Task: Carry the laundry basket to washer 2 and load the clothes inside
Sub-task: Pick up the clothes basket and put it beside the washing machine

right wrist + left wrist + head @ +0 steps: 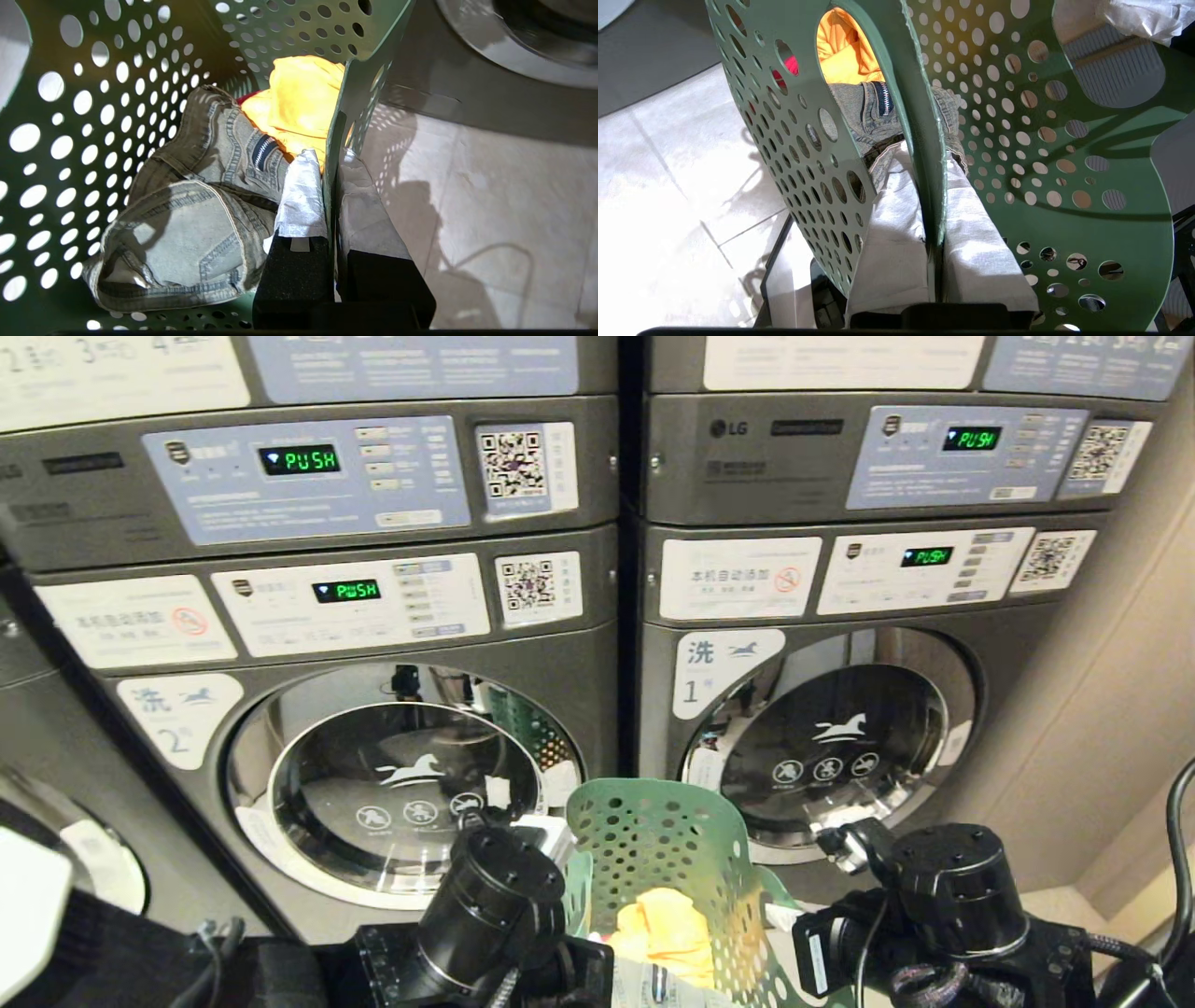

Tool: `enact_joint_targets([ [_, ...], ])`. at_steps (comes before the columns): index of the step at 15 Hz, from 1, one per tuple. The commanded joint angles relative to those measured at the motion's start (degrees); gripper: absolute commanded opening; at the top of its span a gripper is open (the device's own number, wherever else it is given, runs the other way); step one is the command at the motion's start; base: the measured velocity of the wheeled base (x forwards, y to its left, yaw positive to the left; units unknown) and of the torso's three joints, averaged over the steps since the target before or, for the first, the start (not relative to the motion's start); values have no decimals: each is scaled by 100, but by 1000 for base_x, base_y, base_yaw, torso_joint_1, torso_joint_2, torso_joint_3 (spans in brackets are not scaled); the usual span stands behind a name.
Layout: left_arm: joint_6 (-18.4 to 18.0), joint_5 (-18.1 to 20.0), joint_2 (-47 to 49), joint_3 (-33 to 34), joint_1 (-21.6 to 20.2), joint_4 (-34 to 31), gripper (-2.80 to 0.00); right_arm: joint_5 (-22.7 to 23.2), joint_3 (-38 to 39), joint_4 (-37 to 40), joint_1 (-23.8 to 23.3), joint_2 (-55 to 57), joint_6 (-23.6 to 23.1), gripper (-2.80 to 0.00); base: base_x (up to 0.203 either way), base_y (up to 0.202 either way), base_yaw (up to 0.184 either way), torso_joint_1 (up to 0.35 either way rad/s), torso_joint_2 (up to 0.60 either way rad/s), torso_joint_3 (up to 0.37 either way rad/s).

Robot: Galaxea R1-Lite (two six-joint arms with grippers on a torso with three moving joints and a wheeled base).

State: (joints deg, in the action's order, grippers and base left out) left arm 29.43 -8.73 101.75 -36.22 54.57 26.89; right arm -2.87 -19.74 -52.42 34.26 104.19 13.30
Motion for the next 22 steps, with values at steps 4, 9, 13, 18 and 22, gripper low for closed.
enact_joint_targets([
  [4, 10, -24, 29, 10, 1, 18, -280, -3, 49, -41, 2, 31, -12, -280, 0, -3, 55, 3, 2, 3],
  [9, 10, -32, 46, 18, 1, 18, -280, -3, 93, -110, 4, 40, -12, -280, 0, 0, 0, 0, 0, 0],
  [13, 10, -32, 55, 18, 1, 18, -280, -5, 108, -110, 2, 58, -12, -280, -97, 0, 1, 4, 4, 0],
  [18, 18, -33, 81, 10, 1, 18, -280, -3, 93, -110, 2, 75, -12, -280, -188, 0, 3, -1, 0, 0],
  [22, 19, -15, 125, -26, 1, 18, -280, -21, 95, -110, -7, 110, -12, -280, -23, 0, -1, -3, -2, 2],
])
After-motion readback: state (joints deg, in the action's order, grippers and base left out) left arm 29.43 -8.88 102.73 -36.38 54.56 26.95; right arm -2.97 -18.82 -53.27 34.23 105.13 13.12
